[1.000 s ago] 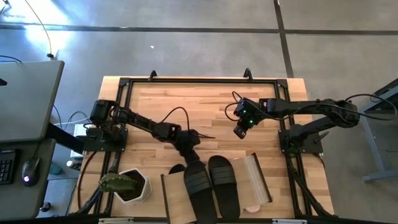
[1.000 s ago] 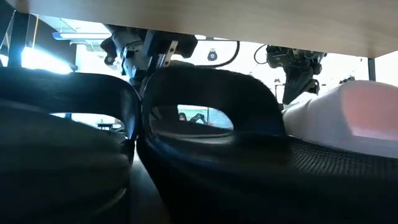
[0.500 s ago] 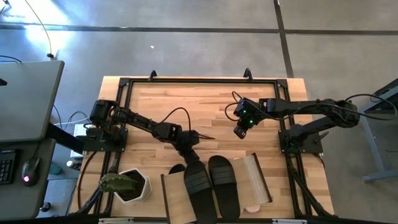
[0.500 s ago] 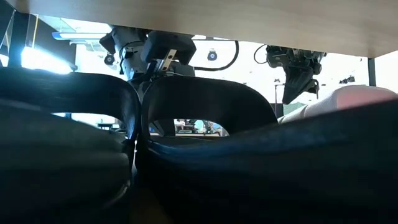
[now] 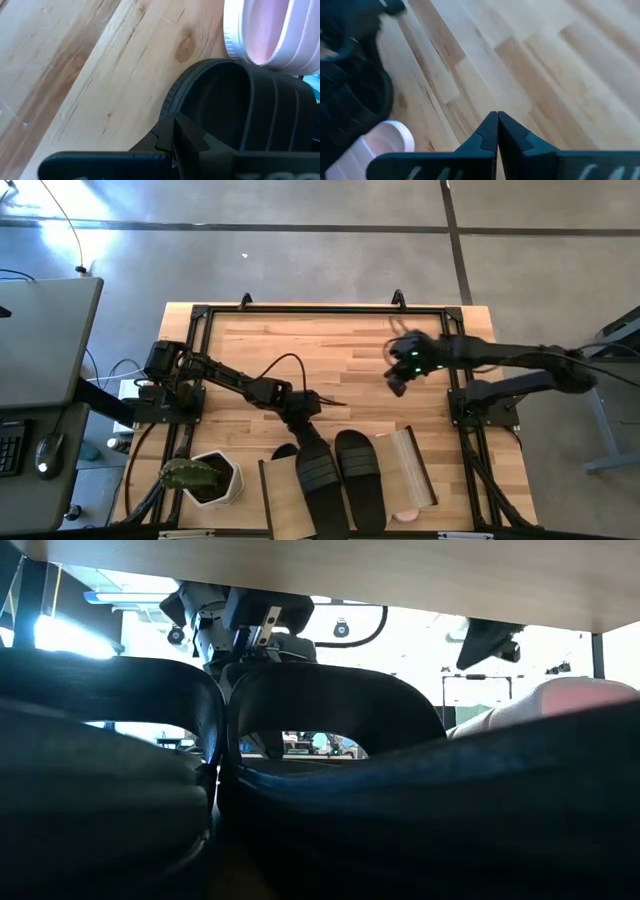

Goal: Pick and place slides into the shelf
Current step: Adjust the slippers under the shelf

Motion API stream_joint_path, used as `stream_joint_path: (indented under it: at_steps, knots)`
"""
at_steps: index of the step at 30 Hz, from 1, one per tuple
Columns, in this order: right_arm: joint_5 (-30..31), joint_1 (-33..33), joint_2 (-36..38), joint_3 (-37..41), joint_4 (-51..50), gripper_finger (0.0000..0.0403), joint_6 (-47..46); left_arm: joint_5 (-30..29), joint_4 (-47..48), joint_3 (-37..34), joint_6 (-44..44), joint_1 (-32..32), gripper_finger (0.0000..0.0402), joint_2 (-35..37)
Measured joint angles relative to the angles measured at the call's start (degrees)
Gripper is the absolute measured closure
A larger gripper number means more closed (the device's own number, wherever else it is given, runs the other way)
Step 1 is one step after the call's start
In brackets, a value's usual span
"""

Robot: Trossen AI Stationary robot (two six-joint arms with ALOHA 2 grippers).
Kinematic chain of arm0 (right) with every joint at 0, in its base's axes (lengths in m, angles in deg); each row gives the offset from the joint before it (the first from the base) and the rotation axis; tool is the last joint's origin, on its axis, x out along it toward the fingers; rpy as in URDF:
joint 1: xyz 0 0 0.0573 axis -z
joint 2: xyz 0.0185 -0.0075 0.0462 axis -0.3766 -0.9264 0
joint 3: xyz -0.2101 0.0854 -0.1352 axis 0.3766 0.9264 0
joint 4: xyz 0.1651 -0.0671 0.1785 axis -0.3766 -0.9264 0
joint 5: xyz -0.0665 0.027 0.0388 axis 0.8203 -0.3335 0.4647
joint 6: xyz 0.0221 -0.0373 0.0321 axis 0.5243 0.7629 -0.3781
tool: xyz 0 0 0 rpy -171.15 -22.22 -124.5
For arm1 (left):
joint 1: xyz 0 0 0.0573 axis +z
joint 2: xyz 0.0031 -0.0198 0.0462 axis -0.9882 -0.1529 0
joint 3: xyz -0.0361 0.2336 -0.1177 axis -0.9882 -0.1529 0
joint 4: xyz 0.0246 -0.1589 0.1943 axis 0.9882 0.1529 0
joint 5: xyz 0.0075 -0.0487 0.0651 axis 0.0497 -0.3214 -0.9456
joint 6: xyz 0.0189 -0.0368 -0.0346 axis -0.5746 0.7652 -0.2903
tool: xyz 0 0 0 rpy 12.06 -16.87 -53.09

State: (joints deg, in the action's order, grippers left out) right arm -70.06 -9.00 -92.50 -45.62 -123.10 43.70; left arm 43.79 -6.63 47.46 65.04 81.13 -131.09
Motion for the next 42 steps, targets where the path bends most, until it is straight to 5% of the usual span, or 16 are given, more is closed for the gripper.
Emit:
stream_joint_path:
  at_steps: [6, 14, 22, 26, 32, 37, 39, 42]
  knots:
    - [-5.6, -3.4, 15.3, 0.0, 0.6, 0.0403, 4.4, 0.0, -0.6, 0.6, 1.1, 0.0, 0.0401, 0.0]
    - [-11.7, -18.4, 29.4, 0.0, 23.6, 0.0403, -8.1, 0.0, -0.6, 2.3, 1.1, 0.0, 0.0401, 0.0]
    - [-3.3, -35.5, 23.7, -0.1, 49.5, 0.0403, -10.5, 0.7, -0.5, 2.4, 1.1, 0.0, 0.0401, 0.0]
    - [2.0, -42.1, 16.1, -1.4, 54.5, 0.0403, -10.7, 0.8, -0.5, 2.4, 1.1, 0.0, 0.0401, 0.0]
    - [15.6, -52.9, 1.0, -19.9, 39.6, 0.0403, -8.4, 1.0, -0.6, 2.4, 1.1, 0.0, 0.0401, 0.0]
    - [37.0, -63.9, -12.8, -44.0, 8.8, 0.0403, -4.2, 1.2, -0.7, 2.4, 0.8, 0.0, 0.0401, 0.0]
    - [45.0, -67.2, -19.0, -52.0, -4.7, 0.0403, -8.6, 1.2, -0.7, 2.4, 0.7, 0.1, 0.0401, 0.0]
    - [49.4, -70.4, -28.1, -62.4, -20.0, 0.0403, -17.8, 1.1, -0.7, 2.4, 0.7, 0.0, 0.0401, 0.0]
